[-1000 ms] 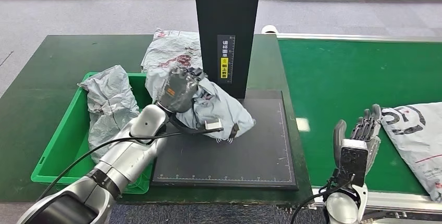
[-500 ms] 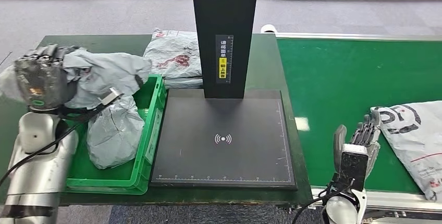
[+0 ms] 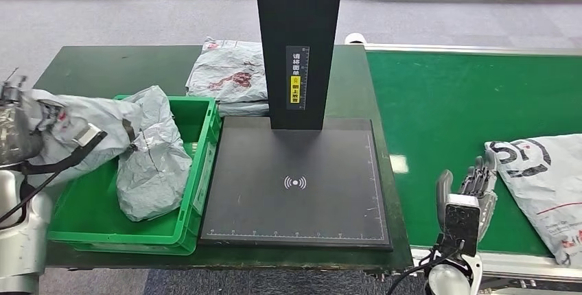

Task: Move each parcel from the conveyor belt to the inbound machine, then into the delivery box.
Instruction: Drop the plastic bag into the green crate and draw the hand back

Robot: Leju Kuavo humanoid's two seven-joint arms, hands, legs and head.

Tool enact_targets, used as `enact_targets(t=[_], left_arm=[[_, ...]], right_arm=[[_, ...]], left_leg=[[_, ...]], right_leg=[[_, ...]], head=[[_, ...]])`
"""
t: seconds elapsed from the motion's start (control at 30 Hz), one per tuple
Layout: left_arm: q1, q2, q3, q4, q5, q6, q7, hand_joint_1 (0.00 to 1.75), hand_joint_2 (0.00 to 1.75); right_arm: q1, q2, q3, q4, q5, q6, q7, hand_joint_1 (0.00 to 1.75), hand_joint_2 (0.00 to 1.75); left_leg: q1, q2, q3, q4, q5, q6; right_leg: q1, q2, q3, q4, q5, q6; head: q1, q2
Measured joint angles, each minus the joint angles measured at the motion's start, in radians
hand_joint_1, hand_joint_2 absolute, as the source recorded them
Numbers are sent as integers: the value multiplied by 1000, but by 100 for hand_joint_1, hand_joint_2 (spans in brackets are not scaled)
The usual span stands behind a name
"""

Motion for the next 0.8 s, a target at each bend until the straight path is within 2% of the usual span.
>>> enact_targets(t=[0.17, 0.3, 0.5, 0.63, 0.8], left_arm=[[4, 0, -121, 115, 105, -232, -144, 0, 175], [3, -1, -223, 168, 214, -348, -228, 0, 175], [-68, -15, -329, 257, 300, -385, -234, 0, 175], [-92, -28, -350, 257, 433, -419, -276, 0, 175], [-94, -45, -347, 198, 616, -463, -315, 0, 175]], right_arm=[[18, 0, -14, -17, 2, 51, -14, 0, 175], [21, 0, -28, -22, 7, 85, -14, 0, 175], [26, 0, -35, -44, 29, 107, 4, 0, 175], [33, 0, -35, -50, 38, 116, 13, 0, 175], [38, 2, -35, -62, 48, 121, 27, 0, 175]], left_leg=[[0, 1, 0, 0, 0, 0], [-1, 1, 0, 0, 0, 0], [0, 1, 0, 1, 0, 0], [0, 1, 0, 1, 0, 0], [0, 0, 0, 1, 0, 0]], right_leg=[[0, 2, 0, 0, 1, 0], [-1, 1, 0, -1, 1, 0], [0, 0, 1, 0, 1, 0], [0, 1, 0, 0, 2, 0], [0, 0, 1, 0, 1, 0]], head=[[0, 0], [0, 0], [0, 0], [0, 0], [0, 0]])
